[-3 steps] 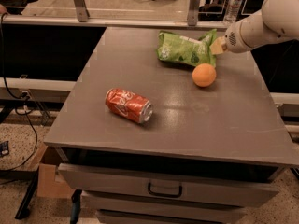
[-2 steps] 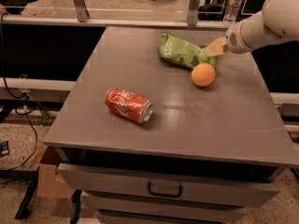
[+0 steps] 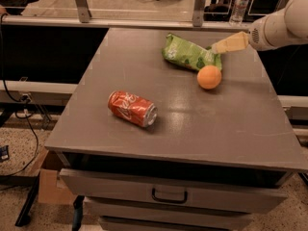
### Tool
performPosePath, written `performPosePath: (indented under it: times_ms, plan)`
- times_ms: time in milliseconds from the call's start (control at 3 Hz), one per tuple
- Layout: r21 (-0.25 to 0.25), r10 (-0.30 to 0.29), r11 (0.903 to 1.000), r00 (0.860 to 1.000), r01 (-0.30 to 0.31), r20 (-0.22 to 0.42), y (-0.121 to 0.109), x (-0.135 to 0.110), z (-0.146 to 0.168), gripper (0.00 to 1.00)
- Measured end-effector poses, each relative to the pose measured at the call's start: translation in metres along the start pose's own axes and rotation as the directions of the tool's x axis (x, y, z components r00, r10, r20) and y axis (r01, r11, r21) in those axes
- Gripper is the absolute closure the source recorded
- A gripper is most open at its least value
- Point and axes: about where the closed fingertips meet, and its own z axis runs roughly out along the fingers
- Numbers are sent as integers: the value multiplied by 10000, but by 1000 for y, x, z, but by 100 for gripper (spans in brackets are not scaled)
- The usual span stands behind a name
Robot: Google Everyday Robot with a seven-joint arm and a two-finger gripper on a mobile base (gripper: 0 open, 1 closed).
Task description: Move green rice chip bag near orange
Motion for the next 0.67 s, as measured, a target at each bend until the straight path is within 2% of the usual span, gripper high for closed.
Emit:
performPosePath:
  times_ms: [333, 667]
  plan:
    - [1463, 185, 9887, 9953, -323, 947, -39, -15, -30, 0]
    - [1827, 580, 9797, 9887, -830, 1381, -52, -22, -37, 0]
